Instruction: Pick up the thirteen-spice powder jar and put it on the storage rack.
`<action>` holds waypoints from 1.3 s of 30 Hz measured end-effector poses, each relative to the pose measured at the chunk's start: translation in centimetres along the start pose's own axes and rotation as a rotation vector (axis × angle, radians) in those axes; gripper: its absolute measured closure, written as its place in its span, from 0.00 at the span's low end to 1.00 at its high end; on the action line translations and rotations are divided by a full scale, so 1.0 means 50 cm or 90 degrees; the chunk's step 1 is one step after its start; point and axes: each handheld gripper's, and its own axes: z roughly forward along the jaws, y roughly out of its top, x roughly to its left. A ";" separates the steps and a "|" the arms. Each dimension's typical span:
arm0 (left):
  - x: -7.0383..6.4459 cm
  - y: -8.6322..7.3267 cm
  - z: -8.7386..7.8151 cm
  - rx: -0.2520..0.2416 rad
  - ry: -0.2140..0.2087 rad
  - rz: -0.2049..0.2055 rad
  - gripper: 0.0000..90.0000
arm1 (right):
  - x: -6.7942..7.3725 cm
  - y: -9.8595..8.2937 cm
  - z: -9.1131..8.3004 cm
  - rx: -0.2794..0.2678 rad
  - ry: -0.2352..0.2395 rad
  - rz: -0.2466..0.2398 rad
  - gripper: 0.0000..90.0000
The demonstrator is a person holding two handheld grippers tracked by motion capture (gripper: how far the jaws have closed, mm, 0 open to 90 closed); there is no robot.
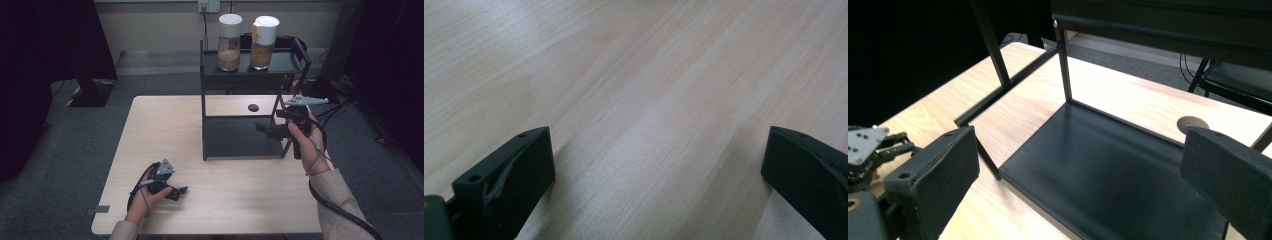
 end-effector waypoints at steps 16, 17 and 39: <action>0.000 0.000 0.000 0.000 0.000 0.000 0.00 | -0.013 -0.075 0.009 0.020 0.003 0.010 0.02; 0.000 0.000 0.000 0.000 0.000 0.000 0.00 | -0.014 -0.080 0.009 0.021 0.003 0.009 0.02; 0.001 0.001 0.000 0.001 0.000 0.002 0.00 | -0.036 -0.179 0.010 0.044 -0.007 0.020 0.02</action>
